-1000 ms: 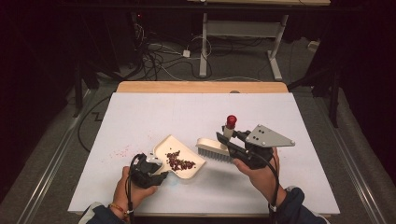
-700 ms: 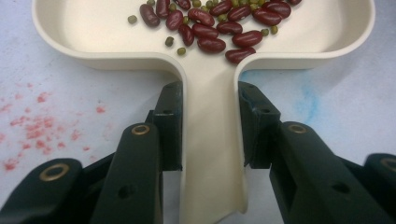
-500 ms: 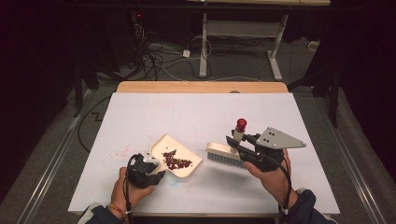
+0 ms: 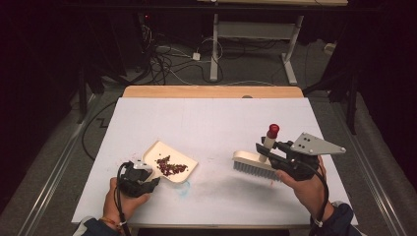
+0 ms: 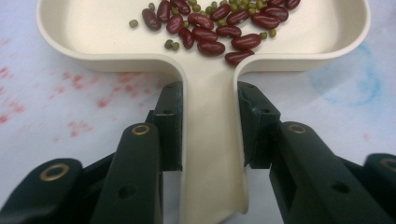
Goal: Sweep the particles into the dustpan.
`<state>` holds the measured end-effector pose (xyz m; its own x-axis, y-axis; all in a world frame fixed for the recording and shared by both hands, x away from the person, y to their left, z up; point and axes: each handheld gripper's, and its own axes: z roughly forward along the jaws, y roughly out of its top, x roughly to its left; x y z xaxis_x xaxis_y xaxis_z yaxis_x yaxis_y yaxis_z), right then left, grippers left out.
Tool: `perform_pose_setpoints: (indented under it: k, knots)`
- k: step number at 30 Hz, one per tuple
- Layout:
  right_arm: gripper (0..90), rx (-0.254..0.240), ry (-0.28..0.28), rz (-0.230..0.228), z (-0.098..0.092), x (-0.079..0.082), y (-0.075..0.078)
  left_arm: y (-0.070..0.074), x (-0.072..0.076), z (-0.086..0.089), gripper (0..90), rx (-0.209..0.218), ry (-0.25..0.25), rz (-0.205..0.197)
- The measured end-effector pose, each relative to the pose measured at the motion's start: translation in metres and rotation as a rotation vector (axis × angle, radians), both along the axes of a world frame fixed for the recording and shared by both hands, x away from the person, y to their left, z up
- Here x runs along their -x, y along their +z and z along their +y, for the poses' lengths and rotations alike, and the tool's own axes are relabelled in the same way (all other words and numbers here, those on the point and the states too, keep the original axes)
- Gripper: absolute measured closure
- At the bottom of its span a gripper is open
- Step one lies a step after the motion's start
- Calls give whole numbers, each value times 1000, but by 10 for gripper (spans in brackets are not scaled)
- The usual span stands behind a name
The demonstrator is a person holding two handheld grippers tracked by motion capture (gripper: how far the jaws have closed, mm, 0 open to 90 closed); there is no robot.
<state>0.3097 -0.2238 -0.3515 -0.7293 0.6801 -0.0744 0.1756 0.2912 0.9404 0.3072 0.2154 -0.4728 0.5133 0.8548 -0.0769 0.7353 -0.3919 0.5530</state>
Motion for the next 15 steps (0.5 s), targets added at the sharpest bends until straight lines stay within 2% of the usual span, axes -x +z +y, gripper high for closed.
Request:
perform_pose_setpoints:
  k: [4, 10, 15]
  knots:
    - [702, 4, 8, 24, -10, -2, 1, -1, 2, 8, 637, 11, 35, -4]
    - [702, 9, 11, 49, -25, -4, 5, -1, 2, 16, 637, 0, 76, -14]
    - [702, 42, 56, 101, -36, -7, 10, -3, 2, 18, 635, -5, 122, -9]
